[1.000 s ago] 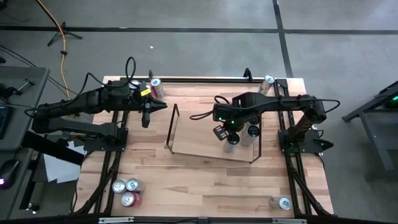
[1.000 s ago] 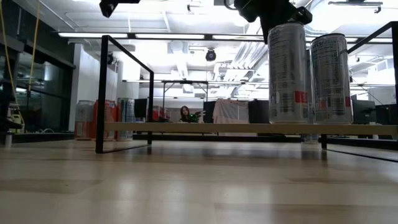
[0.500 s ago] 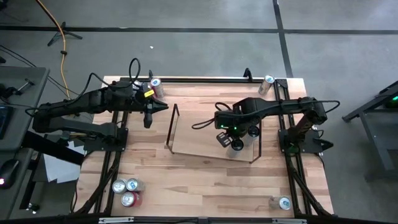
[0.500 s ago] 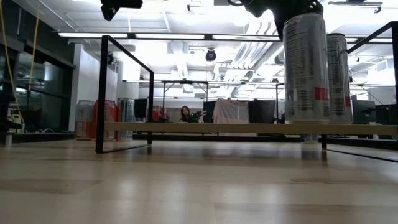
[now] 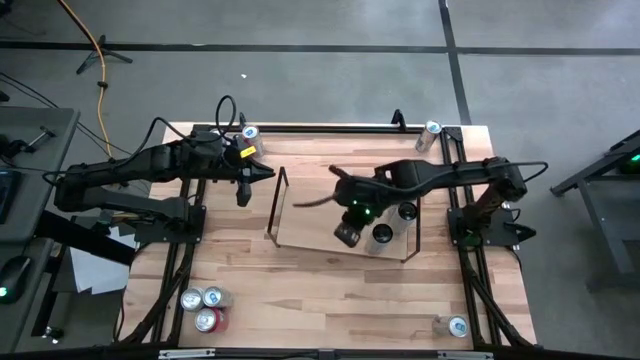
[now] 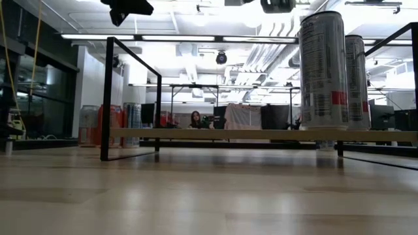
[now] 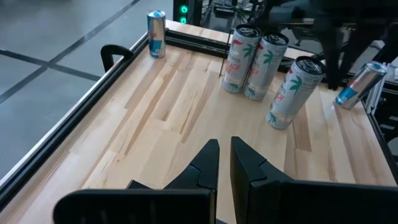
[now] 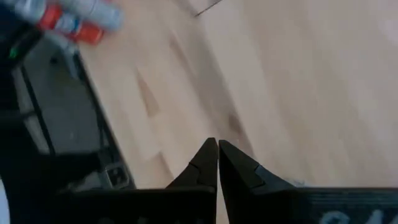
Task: Place canned beverage on shelf
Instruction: Put the white soda can on the shelf aligned with the other white soda cans
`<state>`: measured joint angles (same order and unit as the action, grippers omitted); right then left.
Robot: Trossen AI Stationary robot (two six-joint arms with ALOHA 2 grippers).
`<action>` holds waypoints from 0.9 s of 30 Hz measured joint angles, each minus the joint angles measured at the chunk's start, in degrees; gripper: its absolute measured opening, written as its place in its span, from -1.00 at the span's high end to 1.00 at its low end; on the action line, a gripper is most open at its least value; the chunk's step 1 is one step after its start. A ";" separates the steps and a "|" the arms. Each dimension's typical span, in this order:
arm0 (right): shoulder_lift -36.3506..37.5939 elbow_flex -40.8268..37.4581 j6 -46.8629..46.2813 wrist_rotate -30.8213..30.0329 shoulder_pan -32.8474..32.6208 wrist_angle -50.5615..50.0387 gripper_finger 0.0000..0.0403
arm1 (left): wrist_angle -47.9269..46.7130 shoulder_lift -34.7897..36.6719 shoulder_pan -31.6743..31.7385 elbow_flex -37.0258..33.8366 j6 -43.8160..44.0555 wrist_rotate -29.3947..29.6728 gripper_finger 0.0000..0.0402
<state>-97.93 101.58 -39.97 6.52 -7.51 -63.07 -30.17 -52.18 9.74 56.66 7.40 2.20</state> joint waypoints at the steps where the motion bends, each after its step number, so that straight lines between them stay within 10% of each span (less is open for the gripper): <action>1: 0.00 0.00 0.74 -0.06 -0.38 -0.75 1.00 | 0.00 0.00 0.00 0.00 0.00 0.00 1.00; 12: -0.02 -0.02 17.76 -9.48 -4.90 -6.35 1.00 | 0.02 0.00 0.00 0.00 0.04 0.00 1.00; 27: -4.32 -0.07 25.69 -2.42 -5.10 -13.33 1.00 | 0.01 0.00 -0.02 0.00 1.03 1.29 1.00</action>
<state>-102.25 101.51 -14.28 4.10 -12.60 -76.40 -30.16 -52.18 9.72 56.66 8.43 3.49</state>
